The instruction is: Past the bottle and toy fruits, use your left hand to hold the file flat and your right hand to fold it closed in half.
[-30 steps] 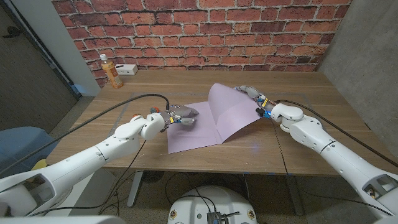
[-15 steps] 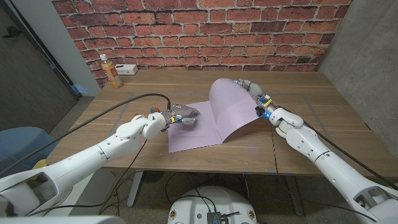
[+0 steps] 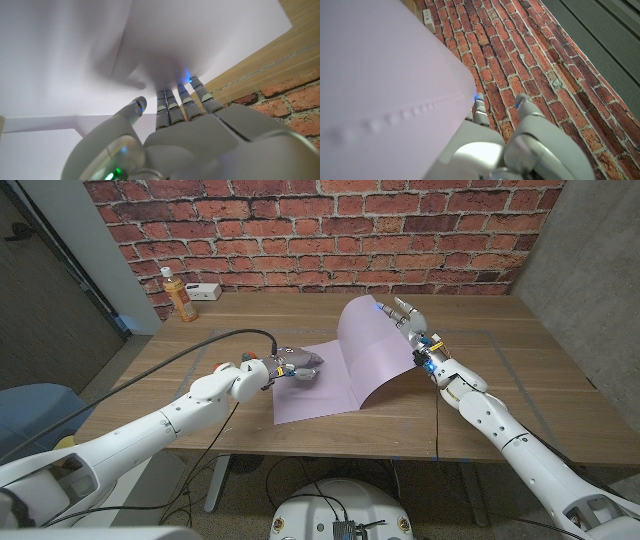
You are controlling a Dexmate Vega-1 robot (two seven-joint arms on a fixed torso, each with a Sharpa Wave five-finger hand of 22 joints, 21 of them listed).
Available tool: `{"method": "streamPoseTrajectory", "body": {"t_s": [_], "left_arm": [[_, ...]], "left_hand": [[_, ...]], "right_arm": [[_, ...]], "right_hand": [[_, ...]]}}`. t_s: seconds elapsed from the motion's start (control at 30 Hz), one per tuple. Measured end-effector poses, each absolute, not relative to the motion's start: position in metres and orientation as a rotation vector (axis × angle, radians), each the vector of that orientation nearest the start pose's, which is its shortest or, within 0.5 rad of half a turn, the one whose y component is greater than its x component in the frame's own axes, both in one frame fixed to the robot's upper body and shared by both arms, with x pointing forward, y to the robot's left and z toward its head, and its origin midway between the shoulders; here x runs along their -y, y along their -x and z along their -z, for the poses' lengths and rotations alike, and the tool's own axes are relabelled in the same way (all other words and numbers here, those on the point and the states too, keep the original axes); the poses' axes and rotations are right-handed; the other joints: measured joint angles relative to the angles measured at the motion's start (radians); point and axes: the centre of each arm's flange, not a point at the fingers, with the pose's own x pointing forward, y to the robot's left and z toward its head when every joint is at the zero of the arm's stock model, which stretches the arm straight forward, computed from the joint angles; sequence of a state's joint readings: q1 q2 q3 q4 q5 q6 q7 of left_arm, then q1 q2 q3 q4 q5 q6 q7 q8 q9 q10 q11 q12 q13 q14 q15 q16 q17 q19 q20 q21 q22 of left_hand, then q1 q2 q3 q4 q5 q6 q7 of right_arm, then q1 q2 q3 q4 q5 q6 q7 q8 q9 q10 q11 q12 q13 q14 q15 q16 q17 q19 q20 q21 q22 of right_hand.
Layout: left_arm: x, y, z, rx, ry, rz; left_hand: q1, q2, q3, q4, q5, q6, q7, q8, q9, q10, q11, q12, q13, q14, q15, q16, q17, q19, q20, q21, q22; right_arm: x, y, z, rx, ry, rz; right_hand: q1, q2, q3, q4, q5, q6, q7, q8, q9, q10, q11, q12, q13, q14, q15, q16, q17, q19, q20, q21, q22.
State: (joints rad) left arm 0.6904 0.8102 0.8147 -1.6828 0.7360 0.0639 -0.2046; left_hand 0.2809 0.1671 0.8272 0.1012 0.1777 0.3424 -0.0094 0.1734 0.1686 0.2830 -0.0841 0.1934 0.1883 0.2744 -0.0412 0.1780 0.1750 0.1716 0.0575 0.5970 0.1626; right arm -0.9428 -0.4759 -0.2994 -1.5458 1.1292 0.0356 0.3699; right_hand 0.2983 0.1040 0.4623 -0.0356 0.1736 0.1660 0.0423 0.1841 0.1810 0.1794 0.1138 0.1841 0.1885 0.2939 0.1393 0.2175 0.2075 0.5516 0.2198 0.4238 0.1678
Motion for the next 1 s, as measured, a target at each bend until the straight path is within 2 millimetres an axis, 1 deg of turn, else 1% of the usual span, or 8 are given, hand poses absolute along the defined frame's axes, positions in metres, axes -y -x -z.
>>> {"method": "streamPoseTrajectory", "body": {"t_s": [0.3,0.4,0.53,0.63,0.67,0.73,0.9,1.0], "left_arm": [[-0.173,-0.621,0.060,0.530,-1.780,0.312],[-0.172,-0.621,0.060,0.533,-1.782,0.315],[-0.170,-0.622,0.060,0.536,-1.783,0.318],[-0.170,-0.623,0.060,0.536,-1.783,0.320],[-0.169,-0.623,0.060,0.536,-1.783,0.321],[-0.169,-0.623,0.060,0.536,-1.783,0.321],[-0.169,-0.623,0.060,0.536,-1.782,0.322],[-0.169,-0.623,0.061,0.536,-1.782,0.322]], "left_hand": [[0.004,0.004,0.000,0.000,0.000,-0.002,-0.002,0.000,0.000,-0.002,0.001,0.000,0.001,0.000,0.000,0.003,0.000,0.000,0.000,0.000,0.000],[0.004,0.004,0.000,0.000,0.000,-0.004,-0.003,0.000,0.000,-0.002,0.002,0.000,0.001,0.000,0.000,0.003,0.000,0.000,0.000,0.000,0.000],[0.004,0.004,0.000,0.000,0.000,-0.004,-0.003,0.000,0.000,-0.003,0.003,0.000,0.000,-0.001,0.000,0.003,-0.001,0.000,0.000,0.000,0.000],[0.004,0.004,0.000,0.000,0.000,-0.004,-0.003,0.000,0.000,-0.003,0.003,-0.001,0.000,-0.001,0.000,0.003,-0.001,0.000,0.000,0.000,0.000],[0.004,0.004,0.000,0.000,0.000,-0.006,-0.005,0.000,0.000,-0.003,0.003,-0.001,0.000,-0.002,0.001,0.003,-0.001,0.000,0.000,0.000,0.000],[0.004,0.004,0.000,0.000,0.000,-0.006,-0.004,0.000,0.000,-0.004,0.003,-0.002,0.000,-0.002,0.001,0.003,-0.001,0.000,0.000,0.000,0.000],[0.004,0.004,0.000,0.000,0.000,-0.007,-0.003,0.000,0.000,-0.005,0.002,-0.002,0.000,-0.004,0.000,0.003,0.000,0.000,0.000,0.000,0.000],[0.005,0.005,0.000,0.000,0.000,-0.009,-0.005,0.000,0.000,-0.007,0.003,-0.004,0.000,-0.004,0.000,0.004,0.000,0.000,0.000,-0.002,0.000]], "right_arm": [[0.227,-0.590,0.020,0.499,-0.598,-0.785],[0.230,-0.586,0.022,0.496,-0.633,-0.800],[0.231,-0.583,0.024,0.496,-0.680,-0.818],[0.232,-0.581,0.025,0.496,-0.699,-0.830],[0.232,-0.581,0.025,0.496,-0.704,-0.833],[0.232,-0.579,0.026,0.494,-0.708,-0.835],[0.230,-0.576,0.027,0.482,-0.689,-0.831],[0.228,-0.574,0.029,0.466,-0.650,-0.810]], "right_hand": [[-0.002,0.011,-0.002,-0.006,0.000,0.003,-0.028,0.000,0.000,-0.026,-0.028,0.000,0.000,-0.014,-0.011,0.000,0.000,-0.005,-0.005,-0.014,0.004],[0.005,0.018,0.000,-0.009,0.000,0.000,-0.039,0.000,0.000,-0.039,-0.047,0.000,0.000,-0.027,-0.020,-0.007,0.000,-0.005,-0.005,-0.021,0.005],[0.006,0.027,-0.004,-0.013,0.000,-0.009,-0.070,0.000,0.000,-0.061,-0.080,0.000,0.000,-0.043,-0.026,-0.012,0.000,-0.018,-0.001,-0.041,0.004],[0.006,0.027,0.000,-0.017,0.000,-0.013,-0.073,0.000,0.000,-0.064,-0.086,0.000,0.000,-0.046,-0.029,-0.012,0.000,-0.022,0.000,-0.045,0.004],[0.006,0.027,0.000,-0.017,0.000,-0.013,-0.073,0.000,0.000,-0.065,-0.083,0.000,0.000,-0.046,-0.029,-0.012,0.000,-0.022,0.000,-0.049,0.004],[0.002,0.031,-0.003,-0.020,0.000,-0.016,-0.062,0.000,0.000,-0.053,-0.055,0.001,0.000,-0.046,-0.029,-0.008,0.000,-0.021,0.000,-0.054,0.004],[-0.002,0.048,-0.003,-0.020,0.000,0.029,0.015,0.012,0.000,0.025,0.027,0.029,0.000,-0.013,-0.010,0.007,0.000,0.028,-0.009,-0.064,0.004],[-0.007,0.053,0.006,-0.011,0.002,0.102,0.051,0.029,0.000,0.104,0.058,0.045,0.000,0.017,0.000,0.016,0.000,0.058,-0.011,-0.074,0.003]]}}
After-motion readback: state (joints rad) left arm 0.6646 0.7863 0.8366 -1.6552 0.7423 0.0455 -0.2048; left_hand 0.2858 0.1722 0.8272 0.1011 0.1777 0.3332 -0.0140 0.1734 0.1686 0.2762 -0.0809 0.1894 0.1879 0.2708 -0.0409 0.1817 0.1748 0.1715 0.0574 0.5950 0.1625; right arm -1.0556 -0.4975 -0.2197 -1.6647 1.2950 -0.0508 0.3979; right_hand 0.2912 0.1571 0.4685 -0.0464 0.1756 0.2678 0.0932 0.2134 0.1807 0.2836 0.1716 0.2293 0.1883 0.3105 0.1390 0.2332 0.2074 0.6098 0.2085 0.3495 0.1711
